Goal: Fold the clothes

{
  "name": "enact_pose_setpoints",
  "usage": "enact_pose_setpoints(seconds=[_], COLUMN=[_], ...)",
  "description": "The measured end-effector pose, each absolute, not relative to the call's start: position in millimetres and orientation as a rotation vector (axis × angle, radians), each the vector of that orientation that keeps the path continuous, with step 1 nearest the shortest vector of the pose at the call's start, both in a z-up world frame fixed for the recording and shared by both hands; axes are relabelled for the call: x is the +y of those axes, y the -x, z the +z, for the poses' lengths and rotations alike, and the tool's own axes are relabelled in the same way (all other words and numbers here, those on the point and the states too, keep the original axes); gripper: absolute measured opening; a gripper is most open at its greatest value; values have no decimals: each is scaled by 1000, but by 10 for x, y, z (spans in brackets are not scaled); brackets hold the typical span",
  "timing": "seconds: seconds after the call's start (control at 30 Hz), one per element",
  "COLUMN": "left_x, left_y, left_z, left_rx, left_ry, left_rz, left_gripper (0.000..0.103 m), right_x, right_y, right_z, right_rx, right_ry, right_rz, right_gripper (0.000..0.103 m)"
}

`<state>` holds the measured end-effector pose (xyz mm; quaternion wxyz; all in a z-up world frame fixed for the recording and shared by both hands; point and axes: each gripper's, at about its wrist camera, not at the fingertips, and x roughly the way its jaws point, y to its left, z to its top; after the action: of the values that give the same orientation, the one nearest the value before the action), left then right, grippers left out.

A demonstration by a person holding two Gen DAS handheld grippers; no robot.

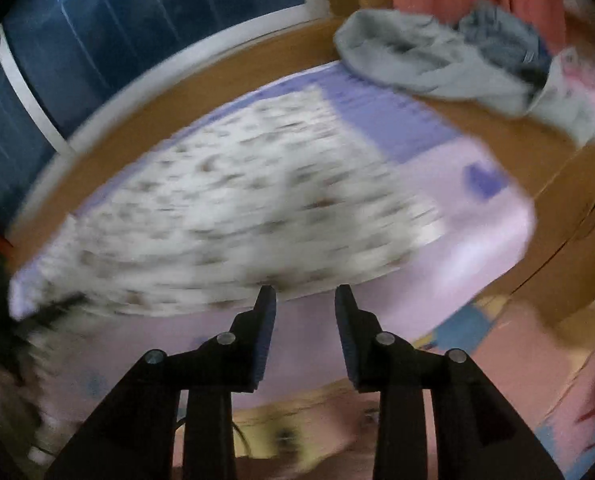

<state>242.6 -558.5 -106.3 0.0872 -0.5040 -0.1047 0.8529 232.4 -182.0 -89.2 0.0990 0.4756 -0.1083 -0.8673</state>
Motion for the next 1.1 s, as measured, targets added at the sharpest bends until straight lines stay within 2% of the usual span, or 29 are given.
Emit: enact_pose_setpoints(seconds=[0.1, 0.27, 0.33, 0.53, 0.83, 0.9, 1.0, 1.07, 1.1], left_x=[-5558, -5495, -5453, -5322, -5333, -5386, -5490, -5509, -5498], left_y=[-2411, -2442, -2497, -2695, -2664, -2564, -2420, -2338, -2313], left_z=[-1094, -1085, -1037, -909, -862, -926, -1049, -1108, -1121], left_rx=[-367, -449, -473, -550, -596, -635, -698, -720, -714], left_ry=[1551, 1614, 1614, 1600, 1563, 1551, 1559, 1574, 1586], left_rz=[2592, 2690, 2746, 2891, 2925, 2922, 2917, 2894, 2888], left_gripper=[29, 29, 29, 29, 29, 29, 29, 29, 29], right_x=[-1442, -1338, -1335, -1547, -2088, -2134, -2150, -2113, -2100], right_y=[-2164, -1837, -1696, -1202, -364, -366, -514, -652, -719], right_z=[-971, -1076, -1045, -789, -995, -936, -742, -613, -563], right_rx=[-206, -225, -266, -216, -225, -134, 122, 293, 374], right_ry=[-1426, -1438, -1426, -1346, -1480, -1464, -1359, -1266, -1220], right_rz=[-2549, -2281, -2206, -2077, -2082, -2087, -2101, -2110, -2108], right_gripper=[32, 32, 2, 2, 3, 3, 4, 8, 13])
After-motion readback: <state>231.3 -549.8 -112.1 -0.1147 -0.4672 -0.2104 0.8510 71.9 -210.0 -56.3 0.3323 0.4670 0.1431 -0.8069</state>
